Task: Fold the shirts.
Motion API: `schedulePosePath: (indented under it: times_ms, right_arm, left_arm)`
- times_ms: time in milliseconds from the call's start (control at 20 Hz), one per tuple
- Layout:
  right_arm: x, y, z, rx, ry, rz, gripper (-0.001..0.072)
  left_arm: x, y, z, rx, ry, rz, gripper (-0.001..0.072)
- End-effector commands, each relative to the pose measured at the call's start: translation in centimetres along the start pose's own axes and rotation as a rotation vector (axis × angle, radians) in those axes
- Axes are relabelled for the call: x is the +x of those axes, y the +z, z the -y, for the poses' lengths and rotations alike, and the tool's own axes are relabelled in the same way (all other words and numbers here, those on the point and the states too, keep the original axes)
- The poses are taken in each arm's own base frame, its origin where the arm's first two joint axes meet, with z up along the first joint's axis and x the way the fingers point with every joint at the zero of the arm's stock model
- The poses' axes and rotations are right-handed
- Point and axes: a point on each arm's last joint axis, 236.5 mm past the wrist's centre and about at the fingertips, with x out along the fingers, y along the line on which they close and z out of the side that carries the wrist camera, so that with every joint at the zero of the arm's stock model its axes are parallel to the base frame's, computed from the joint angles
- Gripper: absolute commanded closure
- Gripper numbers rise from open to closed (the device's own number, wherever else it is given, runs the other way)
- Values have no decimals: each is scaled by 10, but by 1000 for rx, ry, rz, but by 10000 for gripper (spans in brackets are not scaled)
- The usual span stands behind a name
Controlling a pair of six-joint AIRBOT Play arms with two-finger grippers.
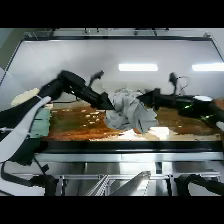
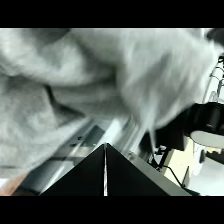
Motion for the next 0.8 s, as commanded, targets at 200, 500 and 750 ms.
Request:
schedulePosePath:
  times_ms: [200,500,750]
  right_arm:
    - [-166,5,-250,-568,352,393,699]
    - [-132,-32,-239,-677,113,316,699]
    - [-27,-42,-170,-593,-2,86,699]
  left_arm:
    - [-156,-20,162,377,74,327,697]
    - [-149,-43,188,433,73,364,696]
    - [-90,-54,131,259,45,275,696]
